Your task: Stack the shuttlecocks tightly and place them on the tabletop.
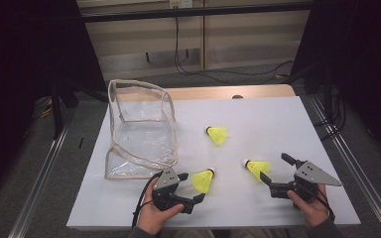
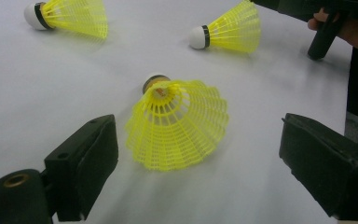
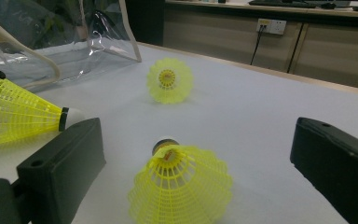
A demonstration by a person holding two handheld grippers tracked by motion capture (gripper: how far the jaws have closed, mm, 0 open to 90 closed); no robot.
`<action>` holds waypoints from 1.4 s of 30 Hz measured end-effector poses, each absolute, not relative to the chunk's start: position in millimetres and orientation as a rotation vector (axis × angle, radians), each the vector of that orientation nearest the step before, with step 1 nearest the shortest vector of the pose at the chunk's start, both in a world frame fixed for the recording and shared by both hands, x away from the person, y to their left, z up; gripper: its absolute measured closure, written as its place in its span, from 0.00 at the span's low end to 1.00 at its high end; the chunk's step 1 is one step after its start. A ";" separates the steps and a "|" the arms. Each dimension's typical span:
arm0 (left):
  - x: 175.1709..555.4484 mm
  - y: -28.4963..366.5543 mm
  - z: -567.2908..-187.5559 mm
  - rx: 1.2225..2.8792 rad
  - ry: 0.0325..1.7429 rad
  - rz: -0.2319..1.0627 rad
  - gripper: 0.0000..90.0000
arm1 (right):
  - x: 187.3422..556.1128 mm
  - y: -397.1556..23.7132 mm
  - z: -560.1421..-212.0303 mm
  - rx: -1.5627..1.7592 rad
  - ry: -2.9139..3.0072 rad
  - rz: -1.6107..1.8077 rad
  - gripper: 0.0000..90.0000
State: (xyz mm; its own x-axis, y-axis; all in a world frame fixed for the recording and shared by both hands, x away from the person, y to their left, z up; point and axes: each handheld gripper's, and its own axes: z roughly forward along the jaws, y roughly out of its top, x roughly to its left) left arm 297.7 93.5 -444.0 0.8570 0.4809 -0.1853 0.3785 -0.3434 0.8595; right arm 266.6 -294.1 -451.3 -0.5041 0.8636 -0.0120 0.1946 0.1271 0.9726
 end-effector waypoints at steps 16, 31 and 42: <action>309.5 89.1 -445.3 1.977 0.662 0.192 0.26 | 266.2 -296.2 -450.2 1.022 1.793 1.409 0.02; 319.4 78.2 -446.7 2.002 0.641 0.243 0.50 | 268.0 -294.4 -450.2 1.016 1.798 1.420 0.02; 320.8 73.4 -445.3 2.006 0.651 0.223 0.69 | 268.5 -294.0 -450.5 1.017 1.800 1.423 0.03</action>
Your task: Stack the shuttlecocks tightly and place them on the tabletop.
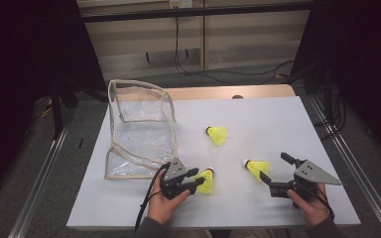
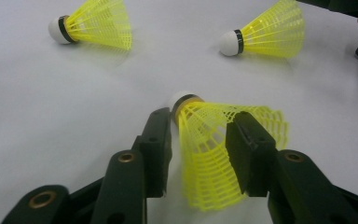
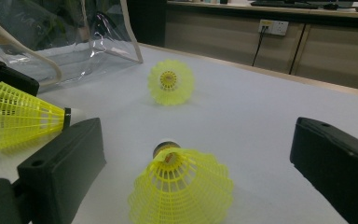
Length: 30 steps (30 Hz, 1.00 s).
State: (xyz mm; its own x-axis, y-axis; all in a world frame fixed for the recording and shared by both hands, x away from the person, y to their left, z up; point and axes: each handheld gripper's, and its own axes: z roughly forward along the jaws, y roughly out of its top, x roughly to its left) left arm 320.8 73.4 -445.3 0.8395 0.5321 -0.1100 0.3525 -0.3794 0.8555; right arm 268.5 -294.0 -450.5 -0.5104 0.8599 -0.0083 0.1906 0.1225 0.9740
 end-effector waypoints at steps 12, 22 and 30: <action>320.6 60.8 -436.9 2.041 0.673 0.179 0.92 | 266.1 -297.9 -449.8 1.026 1.793 1.422 0.03; 325.9 48.8 -425.9 2.018 0.741 0.116 0.98 | 262.9 -300.7 -448.9 1.035 1.780 1.418 0.03; 328.0 40.5 -423.8 2.009 0.804 0.096 0.95 | 262.1 -301.9 -448.7 1.035 1.776 1.422 0.03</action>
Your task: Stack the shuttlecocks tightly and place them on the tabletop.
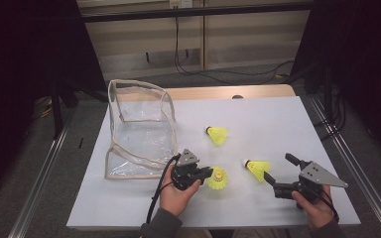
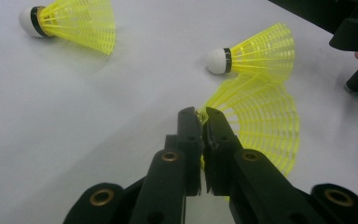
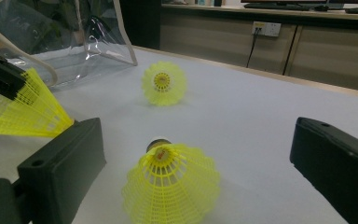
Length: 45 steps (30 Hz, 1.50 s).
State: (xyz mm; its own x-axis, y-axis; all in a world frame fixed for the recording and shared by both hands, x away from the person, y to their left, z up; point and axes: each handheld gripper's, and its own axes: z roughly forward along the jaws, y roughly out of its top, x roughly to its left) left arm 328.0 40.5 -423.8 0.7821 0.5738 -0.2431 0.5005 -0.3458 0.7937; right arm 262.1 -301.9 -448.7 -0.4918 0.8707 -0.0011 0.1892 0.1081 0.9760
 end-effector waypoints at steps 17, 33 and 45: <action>324.9 22.7 -404.7 1.997 0.786 0.094 0.99 | 263.5 -300.3 -448.8 1.029 1.784 1.428 0.03; 346.1 13.2 -382.5 1.960 0.857 0.058 0.99 | 263.4 -300.3 -448.7 1.028 1.784 1.429 0.03; 363.8 17.3 -383.8 1.945 0.953 0.063 0.99 | 263.4 -300.4 -448.8 1.029 1.783 1.431 0.03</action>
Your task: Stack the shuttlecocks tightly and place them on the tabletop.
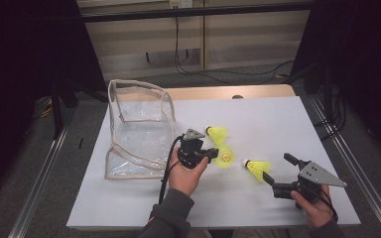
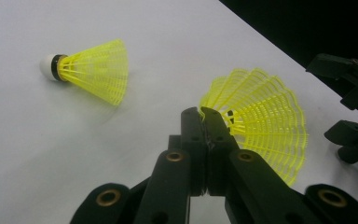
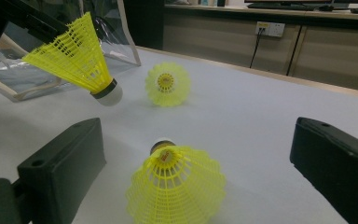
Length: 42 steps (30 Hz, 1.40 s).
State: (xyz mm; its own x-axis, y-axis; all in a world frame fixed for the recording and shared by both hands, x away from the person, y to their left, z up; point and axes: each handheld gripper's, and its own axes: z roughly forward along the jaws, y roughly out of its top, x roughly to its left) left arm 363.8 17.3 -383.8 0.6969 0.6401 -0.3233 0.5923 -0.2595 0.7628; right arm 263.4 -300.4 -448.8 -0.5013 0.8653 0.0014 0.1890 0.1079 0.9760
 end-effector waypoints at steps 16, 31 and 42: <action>372.0 9.3 -385.5 1.981 0.992 0.076 0.99 | 263.0 -299.8 -448.5 1.027 1.785 1.436 0.03; 380.8 1.8 -393.9 1.962 1.039 0.067 0.99 | 262.8 -299.9 -448.4 1.029 1.786 1.439 0.03; 386.6 -2.2 -400.9 1.979 1.072 0.093 0.99 | 263.0 -299.4 -448.7 1.022 1.790 1.443 0.03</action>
State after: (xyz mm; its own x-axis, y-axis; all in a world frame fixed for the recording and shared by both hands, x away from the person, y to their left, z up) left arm 386.6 -2.2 -400.9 0.6280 0.7136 -0.3106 0.6496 -0.2609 0.7141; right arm 263.0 -299.4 -448.7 -0.5120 0.8590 0.0055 0.1878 0.1056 0.9765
